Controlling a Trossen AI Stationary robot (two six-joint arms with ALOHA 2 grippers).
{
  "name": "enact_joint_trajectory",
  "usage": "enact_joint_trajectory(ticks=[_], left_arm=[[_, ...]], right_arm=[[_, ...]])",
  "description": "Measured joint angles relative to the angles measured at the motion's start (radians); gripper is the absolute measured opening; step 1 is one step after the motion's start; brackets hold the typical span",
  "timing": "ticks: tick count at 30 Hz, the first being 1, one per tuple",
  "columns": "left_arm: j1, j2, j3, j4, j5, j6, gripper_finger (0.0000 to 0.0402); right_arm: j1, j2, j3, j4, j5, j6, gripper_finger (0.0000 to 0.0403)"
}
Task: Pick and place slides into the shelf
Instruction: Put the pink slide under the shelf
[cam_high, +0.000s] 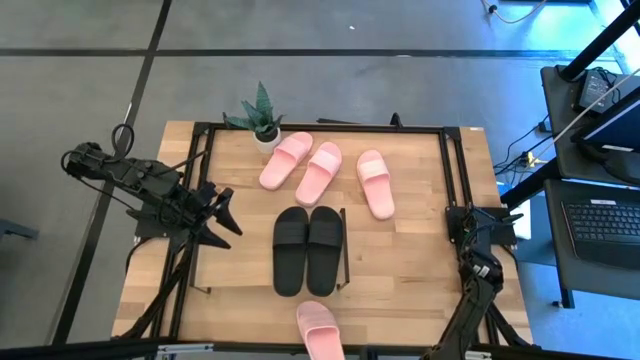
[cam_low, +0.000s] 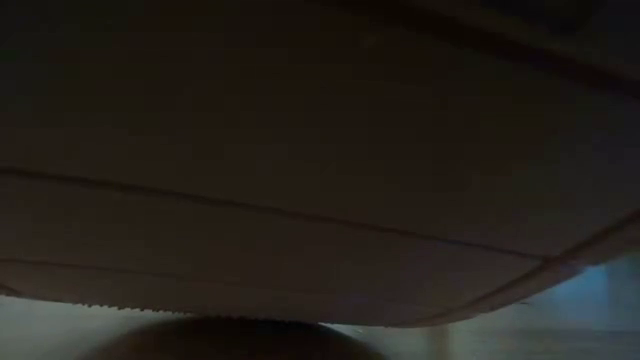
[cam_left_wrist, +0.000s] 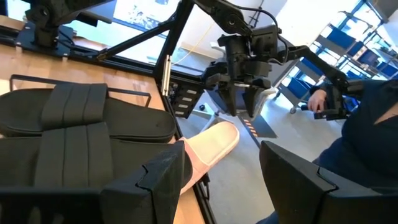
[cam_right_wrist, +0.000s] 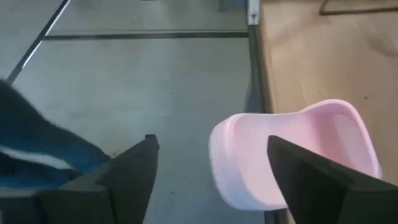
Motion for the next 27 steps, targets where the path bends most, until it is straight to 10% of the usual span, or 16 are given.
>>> enact_joint_trajectory(ticks=[27], left_arm=[[0.0,0.0,0.0,-0.001,-0.021,-0.045,0.02]], right_arm=[[-0.002,0.083,0.0,0.0,0.085,-0.328,0.0244]])
